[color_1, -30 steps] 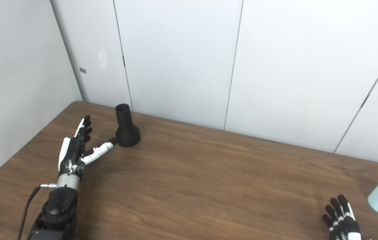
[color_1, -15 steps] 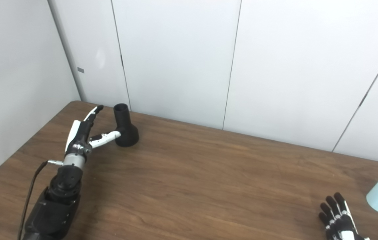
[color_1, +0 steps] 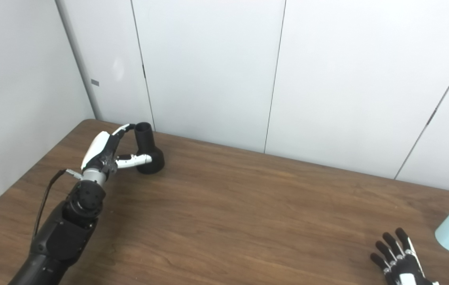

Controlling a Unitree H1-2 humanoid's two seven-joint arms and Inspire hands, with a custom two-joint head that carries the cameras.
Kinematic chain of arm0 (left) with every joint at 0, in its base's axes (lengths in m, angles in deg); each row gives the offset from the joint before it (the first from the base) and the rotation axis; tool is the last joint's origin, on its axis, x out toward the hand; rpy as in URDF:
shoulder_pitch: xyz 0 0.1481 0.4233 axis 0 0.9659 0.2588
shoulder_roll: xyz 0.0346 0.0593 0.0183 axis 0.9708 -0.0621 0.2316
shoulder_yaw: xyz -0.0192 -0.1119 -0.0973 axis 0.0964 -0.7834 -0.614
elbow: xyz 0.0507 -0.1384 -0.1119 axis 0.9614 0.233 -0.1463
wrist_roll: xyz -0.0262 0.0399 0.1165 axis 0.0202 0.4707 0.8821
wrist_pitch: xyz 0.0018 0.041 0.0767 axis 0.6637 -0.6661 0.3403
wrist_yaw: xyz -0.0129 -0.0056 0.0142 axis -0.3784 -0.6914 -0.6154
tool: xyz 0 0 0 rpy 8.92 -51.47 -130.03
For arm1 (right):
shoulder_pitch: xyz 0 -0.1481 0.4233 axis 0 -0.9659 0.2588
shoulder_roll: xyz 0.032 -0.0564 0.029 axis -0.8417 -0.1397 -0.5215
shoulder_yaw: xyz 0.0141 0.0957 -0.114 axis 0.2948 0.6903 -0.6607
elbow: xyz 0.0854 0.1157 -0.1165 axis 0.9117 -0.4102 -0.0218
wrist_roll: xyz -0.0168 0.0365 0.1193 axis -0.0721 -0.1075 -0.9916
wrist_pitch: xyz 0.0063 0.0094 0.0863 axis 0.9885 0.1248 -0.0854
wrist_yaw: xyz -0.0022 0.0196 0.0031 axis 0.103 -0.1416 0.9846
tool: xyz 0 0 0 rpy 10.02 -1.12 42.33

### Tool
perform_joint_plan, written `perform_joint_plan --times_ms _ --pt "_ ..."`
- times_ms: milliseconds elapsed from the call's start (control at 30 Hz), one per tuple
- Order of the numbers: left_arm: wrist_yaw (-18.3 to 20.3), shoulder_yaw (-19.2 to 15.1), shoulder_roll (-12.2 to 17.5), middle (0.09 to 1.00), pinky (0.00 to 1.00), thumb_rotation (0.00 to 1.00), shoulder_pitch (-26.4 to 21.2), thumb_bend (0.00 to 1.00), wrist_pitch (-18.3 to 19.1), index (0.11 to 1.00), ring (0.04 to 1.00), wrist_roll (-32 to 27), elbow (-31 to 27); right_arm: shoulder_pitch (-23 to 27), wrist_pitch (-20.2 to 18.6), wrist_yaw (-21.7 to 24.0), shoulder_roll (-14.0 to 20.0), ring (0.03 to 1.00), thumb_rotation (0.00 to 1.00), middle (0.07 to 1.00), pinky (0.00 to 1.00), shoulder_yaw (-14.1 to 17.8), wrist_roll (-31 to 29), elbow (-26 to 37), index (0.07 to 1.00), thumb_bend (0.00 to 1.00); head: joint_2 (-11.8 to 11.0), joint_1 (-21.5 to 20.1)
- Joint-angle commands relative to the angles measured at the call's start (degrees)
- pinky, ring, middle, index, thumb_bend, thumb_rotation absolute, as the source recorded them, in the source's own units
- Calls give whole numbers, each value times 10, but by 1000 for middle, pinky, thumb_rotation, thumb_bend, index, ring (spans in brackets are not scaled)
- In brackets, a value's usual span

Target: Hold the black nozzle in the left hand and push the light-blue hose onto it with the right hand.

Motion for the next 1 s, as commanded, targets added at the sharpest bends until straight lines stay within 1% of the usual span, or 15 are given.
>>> perform_joint_plan --times_ms 0,133,233,300,400,500,567,600,700,867,967 --pt "-27 5 21 931 979 408 -32 1000 -20 885 962 26 4 -34 -3 1 -7 888 787 906 836 -9 8 -40 931 574 1 1" --pt "-45 13 21 937 1000 407 -44 1000 -26 879 994 40 47 -33 0 4 -4 872 775 882 825 -9 10 -41 905 552 3 4" --pt "-53 16 19 929 1000 406 -53 1000 -27 867 999 41 72 -32 4 11 1 871 779 877 830 -11 9 -43 897 547 3 3" --pt "-54 15 17 945 1000 412 -58 1000 -25 863 1000 39 86 -31 4 13 3 878 775 876 824 -12 10 -42 890 539 4 3" --pt "-43 14 16 960 1000 409 -65 1000 -25 866 1000 28 98 -30 7 12 3 880 765 876 813 -15 13 -42 885 522 4 1" --pt "-30 17 15 946 1000 401 -69 1000 -28 873 992 20 96 -29 7 15 5 888 768 881 822 -17 11 -42 888 494 4 0" --pt "-20 26 15 943 1000 418 -72 1000 -16 882 988 24 86 -29 6 16 6 894 766 886 831 -18 11 -42 890 478 4 1" --pt "-19 29 14 937 1000 425 -75 1000 -16 881 983 26 87 -28 6 17 6 893 762 886 825 -19 10 -42 889 476 4 0" --pt "-11 40 11 936 1000 417 -81 1000 -19 878 997 26 89 -28 7 16 5 896 751 891 830 -23 12 -41 887 507 6 -2" --pt "22 43 4 960 1000 418 -83 1000 3 902 1000 11 61 -30 -3 20 0 920 759 903 868 -19 -14 -35 891 519 9 -4" --pt "29 43 1 965 1000 418 -84 1000 5 906 1000 10 58 -31 -3 20 1 929 780 911 876 -21 -15 -33 898 522 11 -6"
